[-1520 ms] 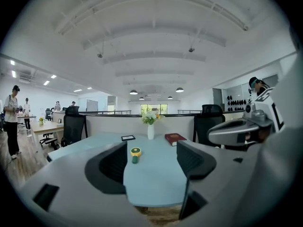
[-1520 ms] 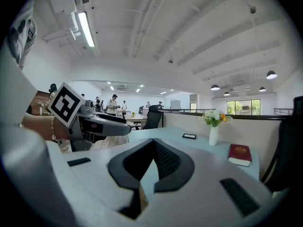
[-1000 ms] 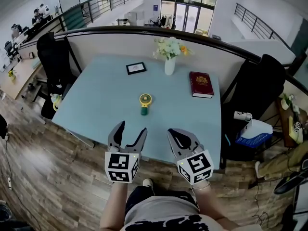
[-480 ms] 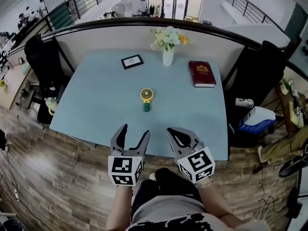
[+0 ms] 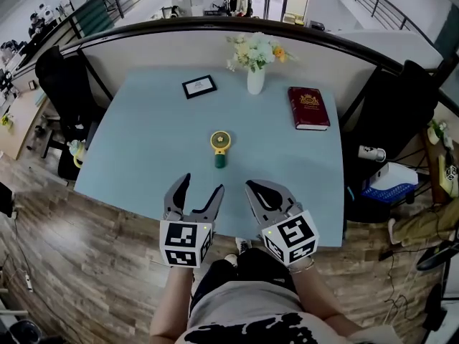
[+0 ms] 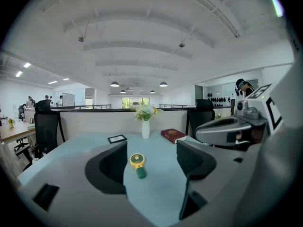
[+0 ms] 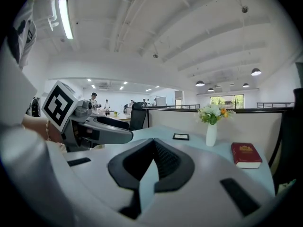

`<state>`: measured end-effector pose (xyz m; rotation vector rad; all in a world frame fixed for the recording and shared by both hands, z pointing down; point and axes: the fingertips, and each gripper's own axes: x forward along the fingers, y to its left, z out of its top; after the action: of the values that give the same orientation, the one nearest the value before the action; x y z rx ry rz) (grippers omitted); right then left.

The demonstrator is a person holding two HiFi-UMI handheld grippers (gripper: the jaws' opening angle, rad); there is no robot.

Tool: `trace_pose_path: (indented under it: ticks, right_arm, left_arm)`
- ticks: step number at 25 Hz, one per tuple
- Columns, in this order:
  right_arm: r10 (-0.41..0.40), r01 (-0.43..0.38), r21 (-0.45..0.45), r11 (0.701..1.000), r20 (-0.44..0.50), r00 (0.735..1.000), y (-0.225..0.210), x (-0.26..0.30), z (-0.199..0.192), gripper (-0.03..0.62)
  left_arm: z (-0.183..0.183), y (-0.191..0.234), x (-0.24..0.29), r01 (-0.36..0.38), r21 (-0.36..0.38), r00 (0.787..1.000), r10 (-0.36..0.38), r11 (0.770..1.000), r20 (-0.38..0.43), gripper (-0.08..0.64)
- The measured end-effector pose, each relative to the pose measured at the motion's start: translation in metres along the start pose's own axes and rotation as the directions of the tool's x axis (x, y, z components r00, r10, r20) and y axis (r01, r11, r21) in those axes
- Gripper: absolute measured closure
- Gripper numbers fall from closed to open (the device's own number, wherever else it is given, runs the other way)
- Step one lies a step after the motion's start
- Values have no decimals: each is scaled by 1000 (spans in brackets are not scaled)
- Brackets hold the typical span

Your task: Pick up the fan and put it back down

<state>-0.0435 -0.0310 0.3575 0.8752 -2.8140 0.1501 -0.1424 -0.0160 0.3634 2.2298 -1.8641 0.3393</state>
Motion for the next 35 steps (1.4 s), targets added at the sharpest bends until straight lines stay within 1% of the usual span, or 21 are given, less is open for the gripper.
trace_pose_path:
  ticks: [3, 6, 13, 17, 23, 28, 35]
  right_arm:
    - [10, -10, 0, 1000, 22, 1000, -14, 13, 12, 589]
    - [22, -22, -4, 1000, 40, 999, -26, 28, 20, 588]
    - [28, -28, -1, 1000, 40, 999, -50, 46, 20, 589]
    - [22, -22, 16, 1000, 23, 999, -62, 51, 10, 589]
    - [18, -17, 32, 999, -16, 1000, -65, 57, -3, 589]
    - [-3, 6, 55, 998, -46, 999, -65, 68, -11, 589]
    - [-54, 62, 93, 994, -88, 995, -67, 83, -23, 589]
  left_arm:
    - [13, 2, 17, 13, 2, 1000, -13, 1000, 6, 227]
    - [21, 5, 34, 15, 29, 1000, -15, 999, 2, 227]
    - [25, 7, 70, 31, 37, 999, -31, 999, -17, 227]
    - [16, 7, 85, 33, 22, 999, -33, 999, -35, 227]
    - [1, 13, 96, 33, -10, 997, -34, 999, -72, 227]
    - [-5, 24, 102, 59, -22, 993, -61, 998, -100, 227]
    - [-15, 43, 113, 94, -20, 985, -96, 995, -142, 227]
